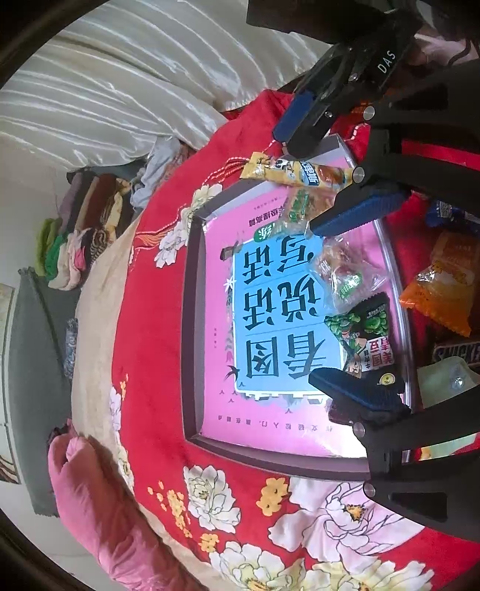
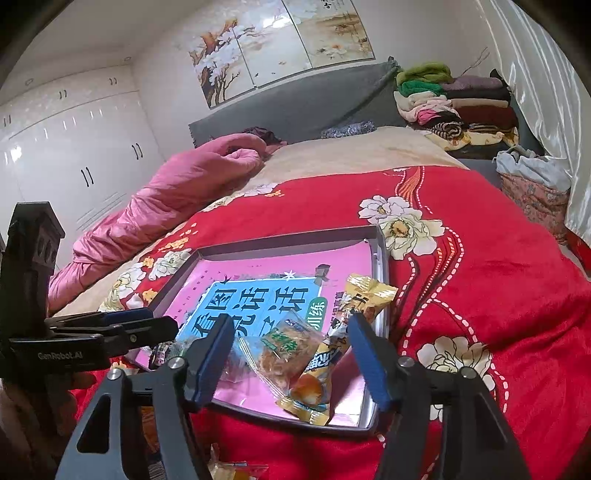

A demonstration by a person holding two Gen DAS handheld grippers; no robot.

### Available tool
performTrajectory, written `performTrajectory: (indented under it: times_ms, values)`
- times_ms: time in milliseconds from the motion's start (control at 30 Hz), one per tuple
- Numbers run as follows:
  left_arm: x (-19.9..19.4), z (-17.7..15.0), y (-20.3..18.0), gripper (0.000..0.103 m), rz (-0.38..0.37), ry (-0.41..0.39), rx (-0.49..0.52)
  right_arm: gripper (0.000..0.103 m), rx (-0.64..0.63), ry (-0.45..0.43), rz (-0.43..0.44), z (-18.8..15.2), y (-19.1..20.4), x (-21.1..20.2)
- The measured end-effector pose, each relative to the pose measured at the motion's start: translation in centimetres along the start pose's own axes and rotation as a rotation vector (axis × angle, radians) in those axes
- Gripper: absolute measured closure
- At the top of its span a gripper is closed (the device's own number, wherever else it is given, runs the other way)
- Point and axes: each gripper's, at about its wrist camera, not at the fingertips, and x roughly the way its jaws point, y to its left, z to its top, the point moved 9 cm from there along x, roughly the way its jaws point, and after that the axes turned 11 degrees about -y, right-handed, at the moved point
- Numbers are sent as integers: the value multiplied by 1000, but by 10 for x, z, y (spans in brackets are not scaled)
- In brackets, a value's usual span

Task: Organize snacks
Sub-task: 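Move both tools back from the tray toward the remaining snack pile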

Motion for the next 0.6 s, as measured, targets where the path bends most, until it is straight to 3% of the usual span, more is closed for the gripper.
performTrajectory:
  times_ms: [600]
  values:
    - [-28,4,20,25,5,-25,-38,35,-8,-12,17,3,7,-10]
